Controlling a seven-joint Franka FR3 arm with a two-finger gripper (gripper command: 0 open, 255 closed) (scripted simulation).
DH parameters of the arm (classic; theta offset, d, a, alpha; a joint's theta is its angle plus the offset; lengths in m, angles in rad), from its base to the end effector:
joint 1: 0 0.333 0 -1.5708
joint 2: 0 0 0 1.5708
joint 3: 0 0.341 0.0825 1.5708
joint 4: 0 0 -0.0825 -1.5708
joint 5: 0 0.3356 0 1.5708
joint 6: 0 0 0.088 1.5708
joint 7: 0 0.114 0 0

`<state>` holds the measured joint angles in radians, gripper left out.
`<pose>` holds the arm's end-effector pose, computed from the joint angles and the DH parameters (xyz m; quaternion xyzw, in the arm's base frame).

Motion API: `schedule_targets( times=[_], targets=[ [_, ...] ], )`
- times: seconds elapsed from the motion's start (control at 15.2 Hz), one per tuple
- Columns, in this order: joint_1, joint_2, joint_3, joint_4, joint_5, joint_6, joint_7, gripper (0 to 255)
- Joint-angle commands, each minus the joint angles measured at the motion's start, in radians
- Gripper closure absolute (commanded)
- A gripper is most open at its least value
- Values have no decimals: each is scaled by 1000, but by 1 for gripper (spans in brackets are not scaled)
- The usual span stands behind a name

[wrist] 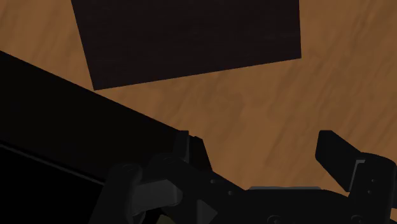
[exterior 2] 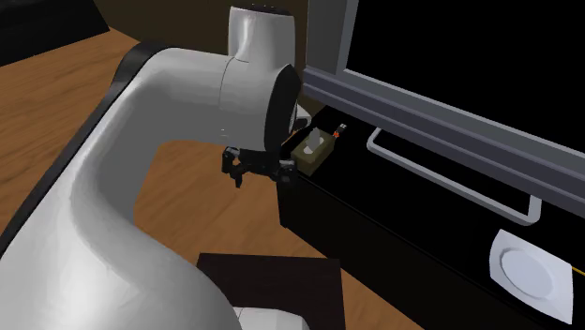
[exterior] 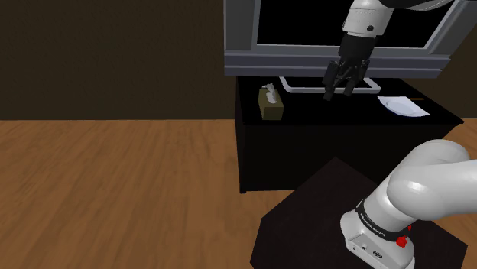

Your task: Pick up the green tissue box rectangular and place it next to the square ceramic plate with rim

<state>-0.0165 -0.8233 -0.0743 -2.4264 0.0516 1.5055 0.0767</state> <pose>0.2199 -0.0218 0.5747 -0.9949 0.0699 0.0497 0.0527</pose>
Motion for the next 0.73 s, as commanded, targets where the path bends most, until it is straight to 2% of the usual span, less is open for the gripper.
schedule_targets(
  times=[0.0,0.66],
  targets=[
    [0,0,0,0,0,0,0,0],
    [14,350,-32,107,-154,249,-167,0]
  ],
)
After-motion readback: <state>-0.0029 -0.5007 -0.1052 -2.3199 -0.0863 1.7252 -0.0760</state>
